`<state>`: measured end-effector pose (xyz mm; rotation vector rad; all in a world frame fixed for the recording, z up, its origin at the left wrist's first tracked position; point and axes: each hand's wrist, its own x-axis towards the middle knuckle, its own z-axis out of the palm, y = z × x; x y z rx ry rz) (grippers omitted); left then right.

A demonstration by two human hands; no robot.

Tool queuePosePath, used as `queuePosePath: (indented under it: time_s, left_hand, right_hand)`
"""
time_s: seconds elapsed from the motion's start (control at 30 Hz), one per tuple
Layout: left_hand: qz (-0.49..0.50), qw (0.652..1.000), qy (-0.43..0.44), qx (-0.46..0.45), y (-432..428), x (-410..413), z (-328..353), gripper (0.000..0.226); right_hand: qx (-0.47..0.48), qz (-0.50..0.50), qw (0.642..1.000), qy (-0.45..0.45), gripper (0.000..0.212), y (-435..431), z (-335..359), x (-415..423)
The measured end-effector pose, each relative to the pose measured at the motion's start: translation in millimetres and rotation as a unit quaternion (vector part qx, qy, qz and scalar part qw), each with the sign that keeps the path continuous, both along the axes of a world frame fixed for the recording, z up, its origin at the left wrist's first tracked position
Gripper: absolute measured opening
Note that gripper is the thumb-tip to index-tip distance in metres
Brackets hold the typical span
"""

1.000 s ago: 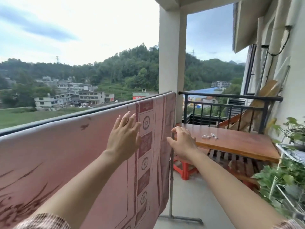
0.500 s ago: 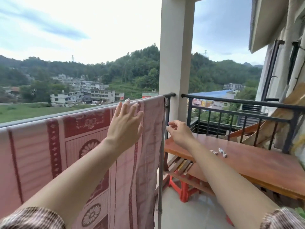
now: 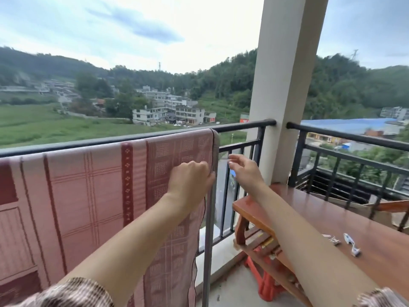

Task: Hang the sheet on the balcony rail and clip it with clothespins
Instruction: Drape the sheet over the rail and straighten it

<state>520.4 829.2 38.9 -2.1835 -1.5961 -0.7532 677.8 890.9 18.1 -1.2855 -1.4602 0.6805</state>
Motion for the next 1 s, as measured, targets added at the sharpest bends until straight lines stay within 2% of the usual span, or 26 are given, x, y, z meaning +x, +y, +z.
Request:
queuePosePath:
  time_s: [0.13,0.27,0.47,0.73,0.8,0.9,1.0]
  left_hand:
    - [0.033,0.999,-0.017,0.003,24,20,6,0.053]
    - [0.091,0.995,-0.028,0.024,36,36,12,0.053]
    - [0.19,0.981,-0.029,0.039,42,55,24,0.05]
    - [0.317,0.947,-0.037,0.045,42,86,29,0.042]
    - [0.326,0.943,-0.057,0.035,40,89,28,0.037]
    - [0.334,0.939,-0.073,0.032,35,94,31,0.036]
    - [0.329,0.94,-0.081,0.04,32,100,37,0.038]
  right_hand:
    - [-0.059,0.107,0.985,0.12,0.026,40,6,12]
    - [-0.119,0.253,0.946,0.164,0.034,75,7,15]
    - [-0.168,0.453,0.858,0.174,0.022,107,5,1]
    - [-0.184,0.627,0.739,0.166,0.022,143,7,3]
    - [-0.137,0.636,0.746,0.146,0.015,151,6,4]
    - [-0.086,0.599,0.789,0.107,0.033,160,7,8]
    - [-0.072,0.606,0.79,0.06,0.044,165,13,7]
